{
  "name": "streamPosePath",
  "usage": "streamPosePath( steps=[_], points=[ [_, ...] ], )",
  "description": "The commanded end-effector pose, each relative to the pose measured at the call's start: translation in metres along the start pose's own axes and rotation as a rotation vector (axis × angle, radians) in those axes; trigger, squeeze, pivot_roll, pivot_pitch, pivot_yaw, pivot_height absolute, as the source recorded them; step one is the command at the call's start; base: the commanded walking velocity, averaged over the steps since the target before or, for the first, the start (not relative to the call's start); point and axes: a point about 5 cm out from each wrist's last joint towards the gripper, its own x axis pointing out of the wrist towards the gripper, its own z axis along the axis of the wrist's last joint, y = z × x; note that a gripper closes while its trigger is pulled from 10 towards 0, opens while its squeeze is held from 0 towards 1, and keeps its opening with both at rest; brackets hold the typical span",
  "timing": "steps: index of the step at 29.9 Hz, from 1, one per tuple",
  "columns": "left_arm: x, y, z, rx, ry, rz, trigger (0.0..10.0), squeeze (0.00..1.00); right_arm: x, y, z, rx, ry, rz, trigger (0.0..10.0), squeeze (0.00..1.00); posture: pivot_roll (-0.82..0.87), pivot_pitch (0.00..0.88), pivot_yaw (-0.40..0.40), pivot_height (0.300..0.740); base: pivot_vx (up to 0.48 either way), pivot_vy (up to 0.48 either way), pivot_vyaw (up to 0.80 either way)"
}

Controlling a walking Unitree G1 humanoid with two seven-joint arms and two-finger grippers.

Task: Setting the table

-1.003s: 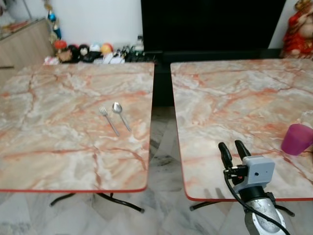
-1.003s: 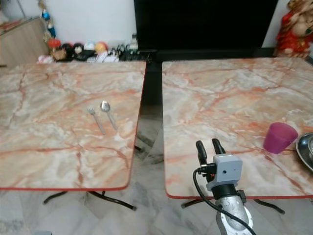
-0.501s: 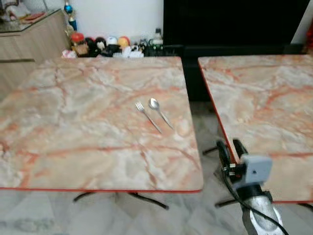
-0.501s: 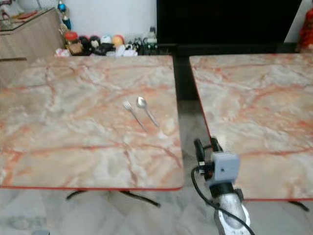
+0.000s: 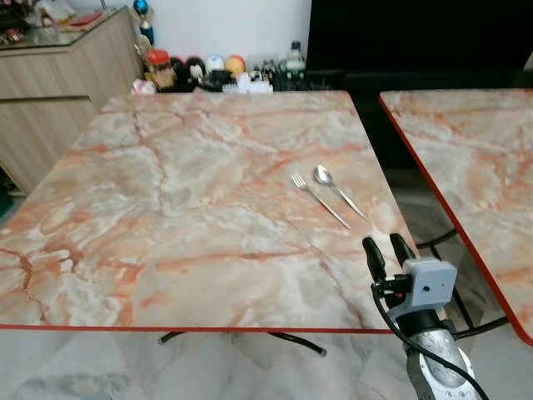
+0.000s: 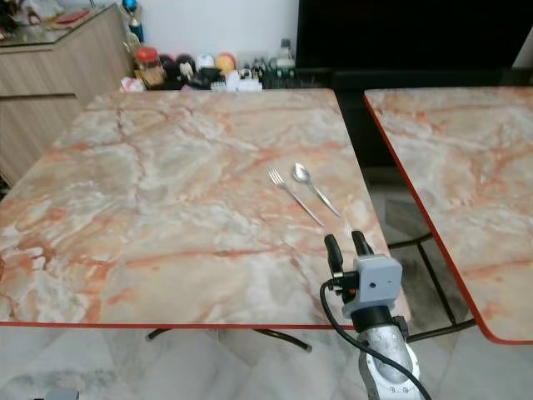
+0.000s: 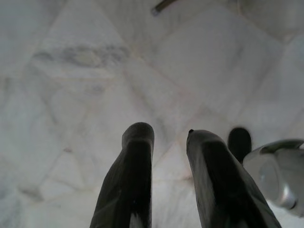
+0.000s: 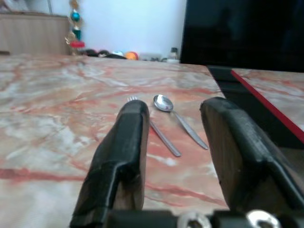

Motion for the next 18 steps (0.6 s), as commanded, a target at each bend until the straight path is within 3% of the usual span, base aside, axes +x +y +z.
streamPosePath(
  steps=[1, 18],
  points=[
    [-0.0029, 0.0046, -0.0093, -0.004, 0.025, 0.011, 10.0, 0.0, 0.001, 0.0022, 0.0028, -0.004, -0.013, 0.009, 10.0, 0.0, -0.04, 0.103, 0.02, 0.74, 0.0, 0.0, 0.0],
    [-0.0027, 0.005, -0.0075, -0.001, 0.013, 0.006, 10.0, 0.0, 0.0008, 0.005, 0.001, 0.0, -0.01, 0.015, 10.0, 0.0, -0.04, 0.106, 0.024, 0.74, 0.0, 0.0, 0.0]
  ],
)
